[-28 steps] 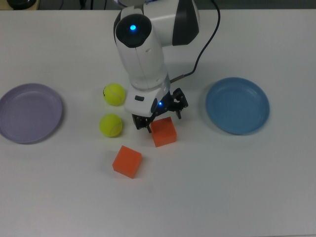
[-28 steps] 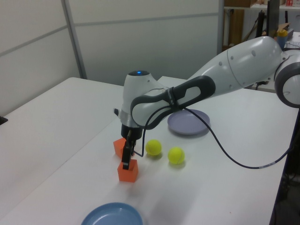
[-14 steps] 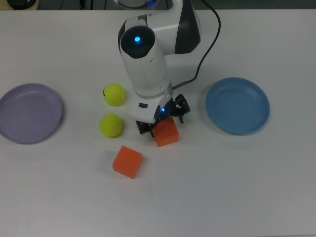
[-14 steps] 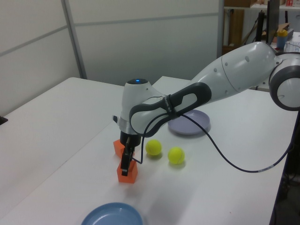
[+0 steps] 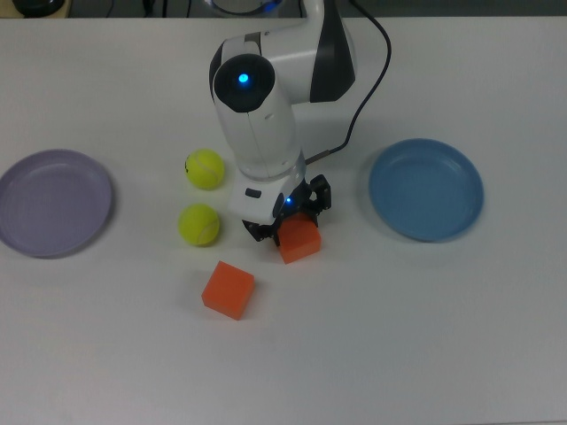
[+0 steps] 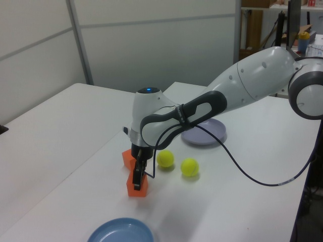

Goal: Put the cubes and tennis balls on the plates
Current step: 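Lift the orange cube and carry it over the blue plate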

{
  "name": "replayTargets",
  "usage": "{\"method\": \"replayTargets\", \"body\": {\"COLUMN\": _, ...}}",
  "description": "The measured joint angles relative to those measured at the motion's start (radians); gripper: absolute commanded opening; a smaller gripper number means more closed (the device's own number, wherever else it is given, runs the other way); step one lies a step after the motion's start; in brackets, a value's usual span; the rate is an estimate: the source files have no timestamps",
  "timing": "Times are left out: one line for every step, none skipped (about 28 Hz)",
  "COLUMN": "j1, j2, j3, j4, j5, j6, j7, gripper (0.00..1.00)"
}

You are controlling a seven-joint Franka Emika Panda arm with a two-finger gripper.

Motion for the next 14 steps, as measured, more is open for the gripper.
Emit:
{"method": "replayTargets", "body": {"j1": 0.0, "j2": 0.0, "j3": 0.0, "j4": 0.0, "j5": -0.001, "j6": 0.0, "j7": 0.0, "gripper": 0.21}}
{"method": "replayTargets", "body": {"j1": 0.0, "j2": 0.0, "j3": 0.0, "j4": 0.0, "j5": -0.001, "j6": 0.0, "j7": 0.0, "gripper": 0.18}}
{"method": "replayTargets", "body": {"j1": 0.001, "j2": 0.0, "j3": 0.0, "j4": 0.0, "j5": -0.002, "j6": 0.0, "j7": 0.0, "gripper": 0.15}}
{"method": "replayTargets", "body": {"j1": 0.001, "j2": -0.001, "j3": 0.0, "j4": 0.0, "j5": -0.004, "j6": 0.0, "j7": 0.0, "gripper": 0.13}}
{"method": "replayTargets", "body": {"j1": 0.001, "j2": -0.001, "j3": 0.0, "j4": 0.0, "j5": -0.006, "j6": 0.0, "j7": 0.0, "gripper": 0.12}}
{"method": "replayTargets", "body": {"j1": 0.002, "j2": -0.001, "j3": 0.0, "j4": 0.0, "j5": -0.01, "j6": 0.0, "j7": 0.0, "gripper": 0.12}}
{"method": "replayTargets", "body": {"j1": 0.002, "j2": -0.001, "j3": 0.0, "j4": 0.0, "j5": -0.014, "j6": 0.0, "j7": 0.0, "gripper": 0.12}}
{"method": "replayTargets", "body": {"j1": 0.003, "j2": -0.001, "j3": 0.0, "j4": 0.001, "j5": -0.016, "j6": 0.0, "j7": 0.0, "gripper": 0.12}}
{"method": "replayTargets", "body": {"j1": 0.004, "j2": -0.002, "j3": 0.0, "j4": 0.001, "j5": -0.018, "j6": 0.0, "j7": 0.0, "gripper": 0.12}}
{"method": "replayTargets", "body": {"j1": 0.005, "j2": -0.003, "j3": 0.001, "j4": 0.003, "j5": -0.02, "j6": 0.0, "j7": 0.0, "gripper": 0.12}}
{"method": "replayTargets", "body": {"j1": 0.006, "j2": -0.005, "j3": 0.001, "j4": 0.005, "j5": -0.021, "j6": 0.0, "j7": 0.0, "gripper": 0.12}}
{"method": "replayTargets", "body": {"j1": 0.01, "j2": -0.01, "j3": 0.002, "j4": 0.009, "j5": -0.022, "j6": 0.0, "j7": 0.0, "gripper": 0.12}}
{"method": "replayTargets", "body": {"j1": 0.014, "j2": -0.015, "j3": 0.004, "j4": 0.011, "j5": -0.022, "j6": 0.0, "j7": 0.0, "gripper": 0.12}}
{"method": "replayTargets", "body": {"j1": 0.02, "j2": -0.021, "j3": 0.005, "j4": 0.013, "j5": -0.022, "j6": 0.0, "j7": 0.001, "gripper": 0.12}}
